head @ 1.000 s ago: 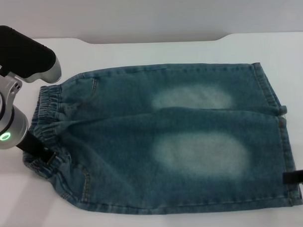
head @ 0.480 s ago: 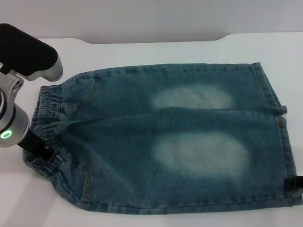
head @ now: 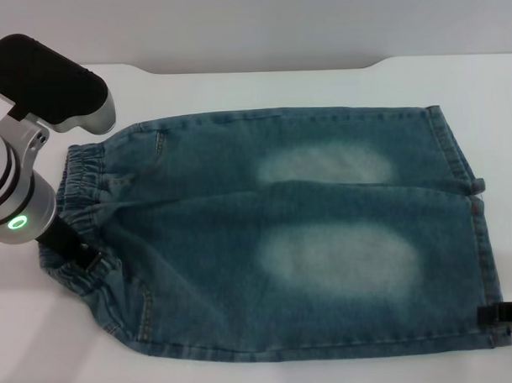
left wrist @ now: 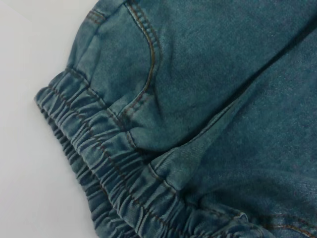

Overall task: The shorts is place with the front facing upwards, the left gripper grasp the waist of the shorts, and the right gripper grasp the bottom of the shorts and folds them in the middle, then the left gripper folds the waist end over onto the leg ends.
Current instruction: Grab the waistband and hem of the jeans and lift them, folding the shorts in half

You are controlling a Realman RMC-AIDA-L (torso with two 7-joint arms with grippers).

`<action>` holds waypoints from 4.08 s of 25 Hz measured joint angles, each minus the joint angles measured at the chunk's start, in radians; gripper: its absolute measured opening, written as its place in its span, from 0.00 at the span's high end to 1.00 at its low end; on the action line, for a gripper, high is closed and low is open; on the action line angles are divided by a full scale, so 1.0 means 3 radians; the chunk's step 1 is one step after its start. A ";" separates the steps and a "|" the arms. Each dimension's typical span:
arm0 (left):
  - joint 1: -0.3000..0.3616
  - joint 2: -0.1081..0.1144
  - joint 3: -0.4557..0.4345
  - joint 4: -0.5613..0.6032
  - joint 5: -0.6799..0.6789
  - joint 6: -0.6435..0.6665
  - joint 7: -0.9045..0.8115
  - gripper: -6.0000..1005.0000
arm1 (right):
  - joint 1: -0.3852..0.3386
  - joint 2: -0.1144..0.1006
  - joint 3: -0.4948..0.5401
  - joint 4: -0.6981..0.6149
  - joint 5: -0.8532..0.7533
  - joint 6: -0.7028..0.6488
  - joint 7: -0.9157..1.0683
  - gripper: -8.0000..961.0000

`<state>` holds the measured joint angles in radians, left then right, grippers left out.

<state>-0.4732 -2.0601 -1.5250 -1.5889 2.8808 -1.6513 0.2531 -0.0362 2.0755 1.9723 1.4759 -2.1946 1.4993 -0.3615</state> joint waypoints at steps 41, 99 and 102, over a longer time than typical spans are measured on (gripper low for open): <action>0.0031 0.0000 0.0037 -0.0001 -0.0003 0.0022 -0.0018 0.95 | 0.0129 -0.0009 -0.0002 -0.0008 0.0081 0.0121 -0.0128 0.81; -0.0028 -0.0005 0.0135 0.0079 -0.0015 0.0023 -0.0010 0.95 | 0.0147 0.0005 0.0211 -0.0262 0.0010 0.0098 -0.0098 0.40; -0.0028 -0.0005 0.0149 0.0081 -0.0015 0.0026 -0.0010 0.95 | 0.0168 0.0005 0.0211 -0.0313 0.0005 0.0095 -0.0103 0.40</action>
<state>-0.4817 -2.0616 -1.4802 -1.5647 2.8762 -1.6436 0.2501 0.0141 2.0770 2.0355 1.3820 -2.1929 1.5277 -0.3924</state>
